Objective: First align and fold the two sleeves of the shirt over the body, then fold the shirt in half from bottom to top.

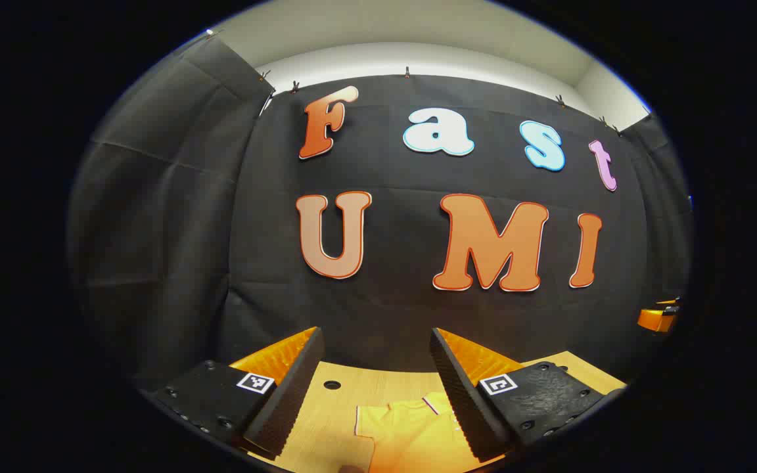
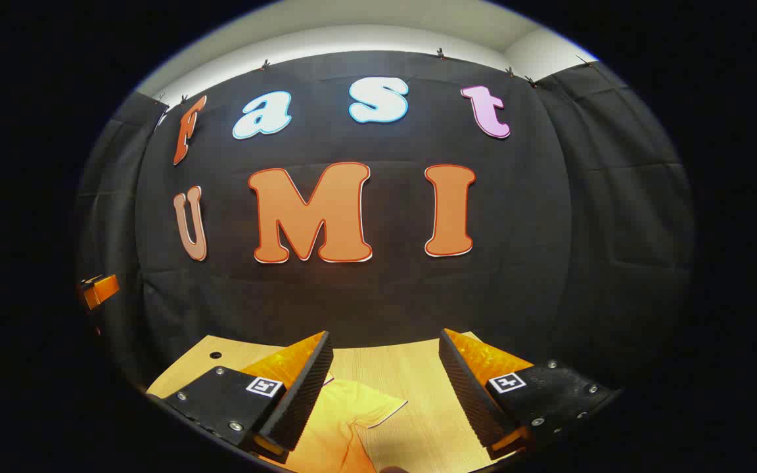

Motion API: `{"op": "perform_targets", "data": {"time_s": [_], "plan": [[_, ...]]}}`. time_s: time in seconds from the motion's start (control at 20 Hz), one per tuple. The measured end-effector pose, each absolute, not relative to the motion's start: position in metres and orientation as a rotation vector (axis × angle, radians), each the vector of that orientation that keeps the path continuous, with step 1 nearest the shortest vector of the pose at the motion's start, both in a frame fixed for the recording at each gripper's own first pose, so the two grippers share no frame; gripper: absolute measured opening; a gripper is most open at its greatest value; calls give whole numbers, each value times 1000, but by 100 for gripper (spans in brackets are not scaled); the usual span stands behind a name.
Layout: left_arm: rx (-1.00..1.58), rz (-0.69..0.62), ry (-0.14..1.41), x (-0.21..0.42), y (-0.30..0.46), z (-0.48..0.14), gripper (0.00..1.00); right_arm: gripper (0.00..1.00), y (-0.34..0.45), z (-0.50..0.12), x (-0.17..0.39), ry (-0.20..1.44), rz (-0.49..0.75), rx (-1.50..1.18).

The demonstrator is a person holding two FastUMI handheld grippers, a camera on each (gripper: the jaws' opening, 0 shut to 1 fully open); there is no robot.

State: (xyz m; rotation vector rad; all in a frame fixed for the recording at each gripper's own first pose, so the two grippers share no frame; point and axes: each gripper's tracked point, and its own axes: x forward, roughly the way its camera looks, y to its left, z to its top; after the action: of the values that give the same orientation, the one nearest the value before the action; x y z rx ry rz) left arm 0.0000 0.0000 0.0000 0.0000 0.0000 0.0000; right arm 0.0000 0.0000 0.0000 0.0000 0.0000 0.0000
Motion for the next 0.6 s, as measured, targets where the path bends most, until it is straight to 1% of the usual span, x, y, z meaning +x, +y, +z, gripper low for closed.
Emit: {"op": "perform_targets", "data": {"time_s": [0.05,0.1,0.15,0.25,0.6], "plan": [[-2,0,0,-1,0,0,98,98,1,1,-1,-2,1,1],[-3,3,1,-1,1,1,96,98,1,1,-2,-5,0,-3],[-3,3,2,-3,2,0,98,98,0,2,-3,-9,-5,-10],[-5,4,1,-4,3,1,98,98,-3,4,-2,-19,-19,-30],[-4,-5,4,-5,0,2,98,98,5,9,-3,-30,-8,-43]]}}
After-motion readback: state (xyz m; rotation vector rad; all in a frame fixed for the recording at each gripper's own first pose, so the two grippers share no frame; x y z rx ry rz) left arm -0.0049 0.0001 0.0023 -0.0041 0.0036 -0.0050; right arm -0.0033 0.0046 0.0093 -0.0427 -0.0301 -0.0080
